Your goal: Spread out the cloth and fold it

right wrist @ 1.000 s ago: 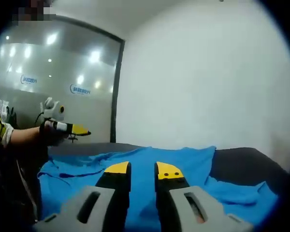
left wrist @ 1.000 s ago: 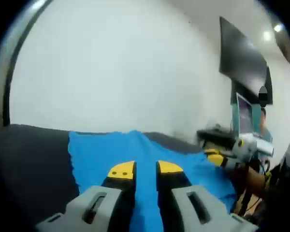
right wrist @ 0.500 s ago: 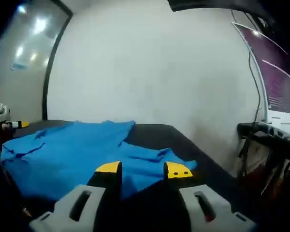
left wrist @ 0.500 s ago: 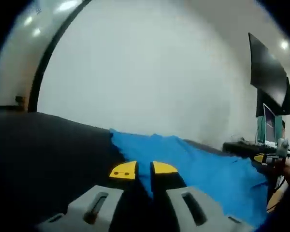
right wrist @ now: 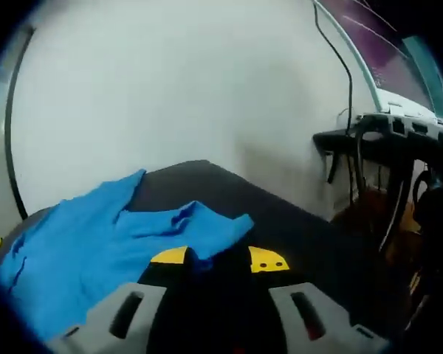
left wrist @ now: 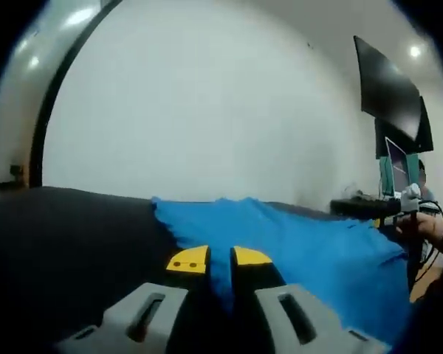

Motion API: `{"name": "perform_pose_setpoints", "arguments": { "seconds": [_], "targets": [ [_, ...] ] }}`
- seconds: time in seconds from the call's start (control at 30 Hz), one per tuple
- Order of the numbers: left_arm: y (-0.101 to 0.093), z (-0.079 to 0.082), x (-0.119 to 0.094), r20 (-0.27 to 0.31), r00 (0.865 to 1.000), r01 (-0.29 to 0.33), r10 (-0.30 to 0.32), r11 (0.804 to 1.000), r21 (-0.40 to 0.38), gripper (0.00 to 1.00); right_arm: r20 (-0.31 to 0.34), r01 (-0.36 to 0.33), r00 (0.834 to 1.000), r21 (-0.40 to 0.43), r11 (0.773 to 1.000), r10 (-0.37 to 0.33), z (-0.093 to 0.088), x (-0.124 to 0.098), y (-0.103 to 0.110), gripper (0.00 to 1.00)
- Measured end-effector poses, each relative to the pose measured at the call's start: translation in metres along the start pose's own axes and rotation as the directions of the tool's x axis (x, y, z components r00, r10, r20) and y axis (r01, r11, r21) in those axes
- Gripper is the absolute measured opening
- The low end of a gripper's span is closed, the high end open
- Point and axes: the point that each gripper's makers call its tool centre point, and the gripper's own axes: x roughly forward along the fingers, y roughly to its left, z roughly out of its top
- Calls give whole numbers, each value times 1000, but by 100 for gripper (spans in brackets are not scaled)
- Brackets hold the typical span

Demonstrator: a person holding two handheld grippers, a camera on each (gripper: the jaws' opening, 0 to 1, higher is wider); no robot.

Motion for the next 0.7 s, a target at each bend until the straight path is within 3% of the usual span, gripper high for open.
{"name": "perform_pose_setpoints", "arguments": {
  "seconds": [0.17, 0.27, 0.3, 0.33, 0.4, 0.47, 0.53, 0.57, 0.63, 0.7],
  "targets": [
    [0, 1, 0, 3, 1000, 2, -2, 1000, -5, 14, -2, 26, 1000, 47, 999, -26, 9, 23, -14, 24],
    [1, 0, 0, 2, 1000, -4, 4, 1000, 4, 14, -12, -13, 1000, 70, 997, 14, 8, 32, -9, 10],
    [1, 0, 1, -1, 1000, -5, 5, 1000, 6, 14, -15, -43, 999, 121, 992, 45, 8, 31, -3, 5],
    [1, -1, 1, -6, 1000, -9, 9, 1000, 8, 14, 8, -64, 998, 182, 981, 63, 14, 29, -1, 3],
    [2, -2, 2, -11, 1000, -14, 14, 1000, 14, 14, 83, -87, 994, 163, 983, 74, 32, 21, 1, 3],
    [3, -3, 2, -18, 1000, -17, 18, 1000, 20, 14, 146, -175, 977, 124, 977, 156, 49, 9, 23, 3],
    [3, -4, 3, -25, 999, -22, 22, 999, 25, 14, 130, -316, 943, 51, 947, 307, 55, -9, 64, 3],
    [4, -5, 4, -29, 999, -25, 26, 999, 27, 14, 158, -382, 914, 21, 924, 374, 62, -22, 86, 3],
    [5, -6, 4, -35, 999, -33, 34, 999, 33, 14, 212, -498, 836, -90, 862, 506, 77, -51, 129, 3],
    [5, -7, 4, -40, 998, -39, 41, 998, 41, 14, 224, -558, 767, -229, 797, 601, 77, -80, 167, 3]
  ]
}}
